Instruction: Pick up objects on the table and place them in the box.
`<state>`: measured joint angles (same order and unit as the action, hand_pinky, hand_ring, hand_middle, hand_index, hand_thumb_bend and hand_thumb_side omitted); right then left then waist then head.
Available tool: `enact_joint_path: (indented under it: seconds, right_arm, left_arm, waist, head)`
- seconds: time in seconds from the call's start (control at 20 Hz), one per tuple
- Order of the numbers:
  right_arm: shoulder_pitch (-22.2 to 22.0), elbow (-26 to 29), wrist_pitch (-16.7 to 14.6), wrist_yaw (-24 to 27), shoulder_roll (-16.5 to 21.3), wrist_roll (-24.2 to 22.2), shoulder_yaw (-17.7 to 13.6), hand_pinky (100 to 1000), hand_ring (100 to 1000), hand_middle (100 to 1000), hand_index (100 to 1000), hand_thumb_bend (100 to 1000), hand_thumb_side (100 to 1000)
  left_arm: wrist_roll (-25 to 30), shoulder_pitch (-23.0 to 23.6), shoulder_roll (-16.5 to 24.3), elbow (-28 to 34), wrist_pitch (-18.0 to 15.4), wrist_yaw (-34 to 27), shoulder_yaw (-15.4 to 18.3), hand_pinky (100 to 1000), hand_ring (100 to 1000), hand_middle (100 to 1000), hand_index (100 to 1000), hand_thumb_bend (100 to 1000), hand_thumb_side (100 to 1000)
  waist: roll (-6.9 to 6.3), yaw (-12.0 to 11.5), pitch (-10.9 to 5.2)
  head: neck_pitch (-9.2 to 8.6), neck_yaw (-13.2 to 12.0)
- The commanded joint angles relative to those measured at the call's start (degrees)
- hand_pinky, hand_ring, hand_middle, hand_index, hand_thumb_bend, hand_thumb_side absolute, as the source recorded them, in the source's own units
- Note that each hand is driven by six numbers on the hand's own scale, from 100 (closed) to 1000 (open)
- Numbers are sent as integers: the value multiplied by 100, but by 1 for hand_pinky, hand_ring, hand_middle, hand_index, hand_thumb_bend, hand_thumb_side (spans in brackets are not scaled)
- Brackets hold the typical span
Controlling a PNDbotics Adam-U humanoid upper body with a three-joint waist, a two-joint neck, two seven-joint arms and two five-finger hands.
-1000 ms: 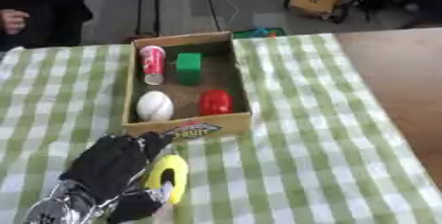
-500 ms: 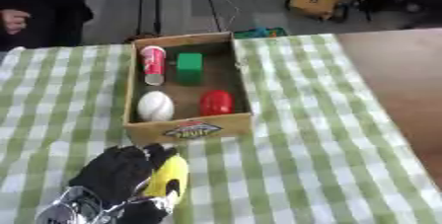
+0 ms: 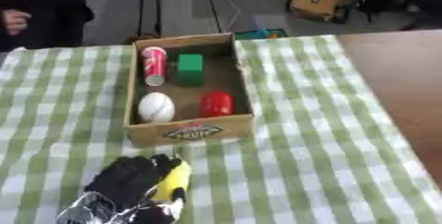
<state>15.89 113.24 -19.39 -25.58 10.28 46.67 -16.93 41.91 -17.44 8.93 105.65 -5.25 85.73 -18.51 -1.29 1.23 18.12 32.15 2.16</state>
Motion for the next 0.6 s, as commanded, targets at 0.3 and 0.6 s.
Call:
enact_joint_path:
  seconds: [0.3,0.6]
  right_arm:
    - [41,135,-53,43,41,3,-26,438,439,375,473,100,676]
    - [45,135,-56,49,44,16,-34,438,439,375,472,100,672]
  left_arm:
    - [97,-141,-3,-299,-89,62,-88,253,486,826,1000,100,1000]
    - [149,-143,-17,-501,-118,169,-120,254,482,799,1000,100,1000]
  waist:
    - [-3,30,-63]
    - [-4,37,-54]
  head:
    - [-27,-37]
    - [-15,-40]
